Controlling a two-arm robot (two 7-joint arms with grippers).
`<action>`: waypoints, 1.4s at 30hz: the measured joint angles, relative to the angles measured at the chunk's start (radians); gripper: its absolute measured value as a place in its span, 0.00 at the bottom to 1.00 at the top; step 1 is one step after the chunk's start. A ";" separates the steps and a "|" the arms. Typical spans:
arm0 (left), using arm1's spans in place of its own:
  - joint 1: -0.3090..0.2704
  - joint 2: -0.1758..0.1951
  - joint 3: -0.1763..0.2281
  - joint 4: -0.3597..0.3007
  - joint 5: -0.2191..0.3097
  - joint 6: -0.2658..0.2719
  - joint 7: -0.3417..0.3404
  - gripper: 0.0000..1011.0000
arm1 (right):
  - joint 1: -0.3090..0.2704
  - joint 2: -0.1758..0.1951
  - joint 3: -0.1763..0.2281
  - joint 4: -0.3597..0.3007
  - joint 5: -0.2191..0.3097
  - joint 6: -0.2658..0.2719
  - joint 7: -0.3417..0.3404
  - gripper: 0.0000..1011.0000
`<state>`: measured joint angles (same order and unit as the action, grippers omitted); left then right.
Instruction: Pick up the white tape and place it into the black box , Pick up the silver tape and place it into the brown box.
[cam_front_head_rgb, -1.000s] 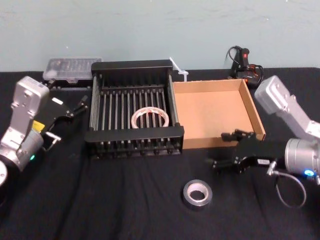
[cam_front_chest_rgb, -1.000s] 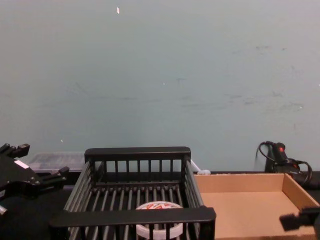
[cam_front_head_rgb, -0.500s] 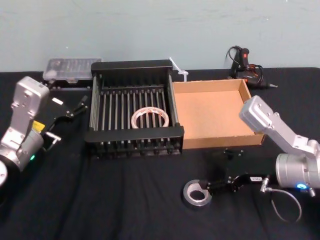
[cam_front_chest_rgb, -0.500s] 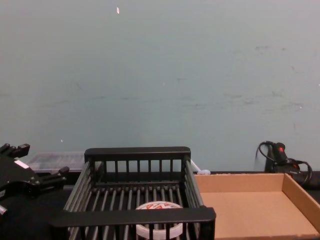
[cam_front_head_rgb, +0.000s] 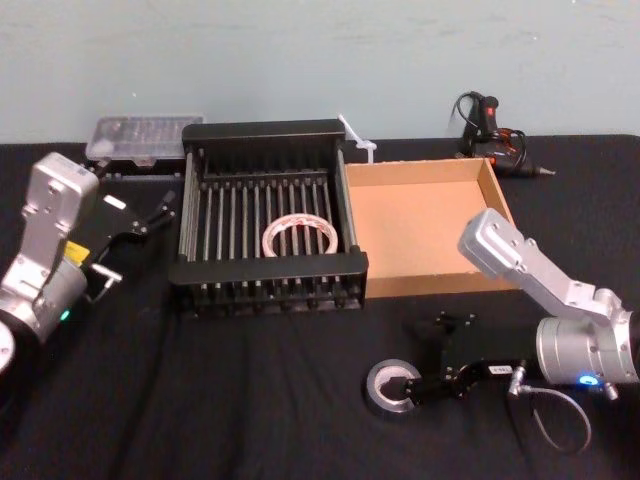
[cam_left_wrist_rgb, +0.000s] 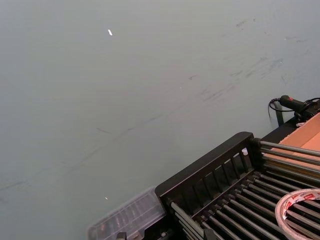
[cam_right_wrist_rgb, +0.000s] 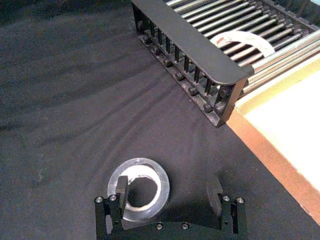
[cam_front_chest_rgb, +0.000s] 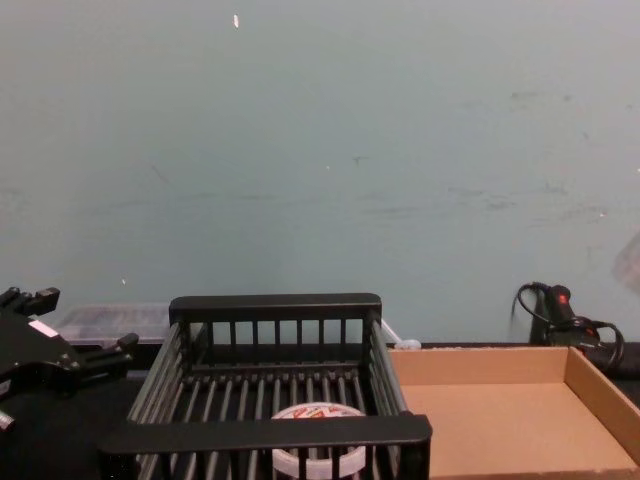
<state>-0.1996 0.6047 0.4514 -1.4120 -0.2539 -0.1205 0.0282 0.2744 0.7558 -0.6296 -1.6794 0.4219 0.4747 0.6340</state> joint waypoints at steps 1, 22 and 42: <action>0.000 0.000 0.000 0.000 0.000 0.000 0.000 0.99 | 0.003 -0.004 -0.004 0.005 -0.001 0.000 0.000 0.99; 0.000 0.000 0.000 0.000 0.000 0.000 0.000 0.99 | 0.020 -0.051 -0.024 0.057 -0.022 -0.002 -0.030 0.99; 0.000 0.000 0.000 0.000 0.000 0.000 0.000 0.99 | 0.021 -0.065 -0.029 0.068 -0.042 0.008 -0.039 0.99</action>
<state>-0.1995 0.6047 0.4514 -1.4120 -0.2539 -0.1205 0.0283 0.2955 0.6905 -0.6588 -1.6112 0.3795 0.4823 0.5945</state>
